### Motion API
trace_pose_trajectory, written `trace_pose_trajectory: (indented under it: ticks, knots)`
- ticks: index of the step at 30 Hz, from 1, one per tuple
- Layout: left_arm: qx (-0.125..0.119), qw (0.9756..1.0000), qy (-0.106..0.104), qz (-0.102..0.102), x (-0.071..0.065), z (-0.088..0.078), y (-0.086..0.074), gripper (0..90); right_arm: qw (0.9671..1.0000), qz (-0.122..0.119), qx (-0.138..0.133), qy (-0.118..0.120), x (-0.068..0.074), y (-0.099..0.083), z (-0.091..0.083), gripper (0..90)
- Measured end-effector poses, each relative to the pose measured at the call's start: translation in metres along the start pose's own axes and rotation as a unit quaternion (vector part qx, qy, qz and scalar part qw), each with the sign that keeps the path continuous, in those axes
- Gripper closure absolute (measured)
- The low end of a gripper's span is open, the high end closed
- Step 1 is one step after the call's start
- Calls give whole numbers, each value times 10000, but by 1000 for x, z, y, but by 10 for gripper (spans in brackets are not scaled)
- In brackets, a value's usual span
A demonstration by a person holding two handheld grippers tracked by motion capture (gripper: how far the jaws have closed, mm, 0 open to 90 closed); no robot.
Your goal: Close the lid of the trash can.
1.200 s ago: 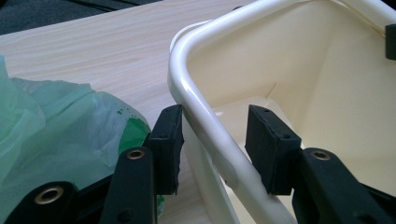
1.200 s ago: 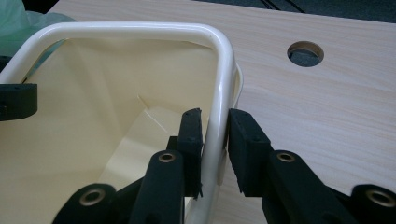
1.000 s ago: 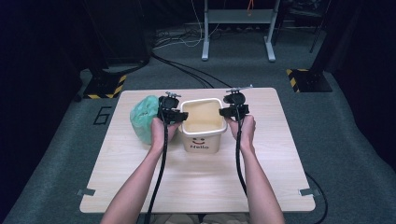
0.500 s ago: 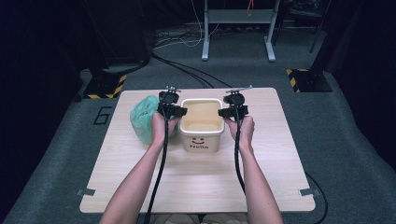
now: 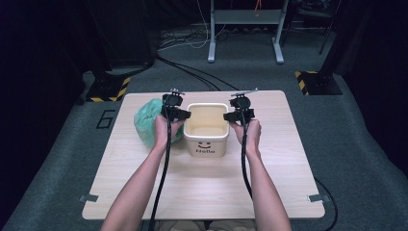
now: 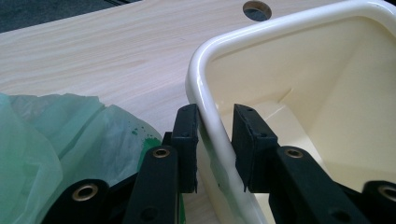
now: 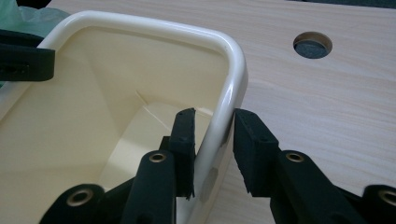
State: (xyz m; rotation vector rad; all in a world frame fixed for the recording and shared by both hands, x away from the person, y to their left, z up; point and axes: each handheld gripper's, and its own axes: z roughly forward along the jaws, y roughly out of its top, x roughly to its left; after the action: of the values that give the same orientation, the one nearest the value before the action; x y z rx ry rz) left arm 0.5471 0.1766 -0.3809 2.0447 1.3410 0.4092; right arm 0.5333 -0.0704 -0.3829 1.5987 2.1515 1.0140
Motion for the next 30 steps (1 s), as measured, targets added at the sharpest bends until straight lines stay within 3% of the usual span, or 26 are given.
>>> trace_pose_trajectory:
  ticks: [3, 12, 20, 22, 28, 30]
  knots:
    - [-40, 10000, 13, 33, -1, -1, -2, 701, 10000, -63, -46, 36, -2, 0, 1, 699]
    - [-77, 10000, -1, 21, -1, 0, -4, 691, 9991, 127, -97, 403, -13, -1, 4, 696]
    - [21, 10000, 60, 36, -4, 7, -7, 631, 9991, -55, -259, 327, -11, -3, 4, 679]
    - [57, 10000, 39, 26, -4, 7, -8, 554, 9991, -104, -251, 328, -12, -4, 4, 616]
    - [-53, 10000, 68, 5, -5, 1, -8, 324, 9992, -102, -225, 299, -13, -8, 6, 295]
    - [-98, 9999, -26, 9, -4, -3, -8, 245, 9991, -144, -236, 334, -14, -9, 4, 202]
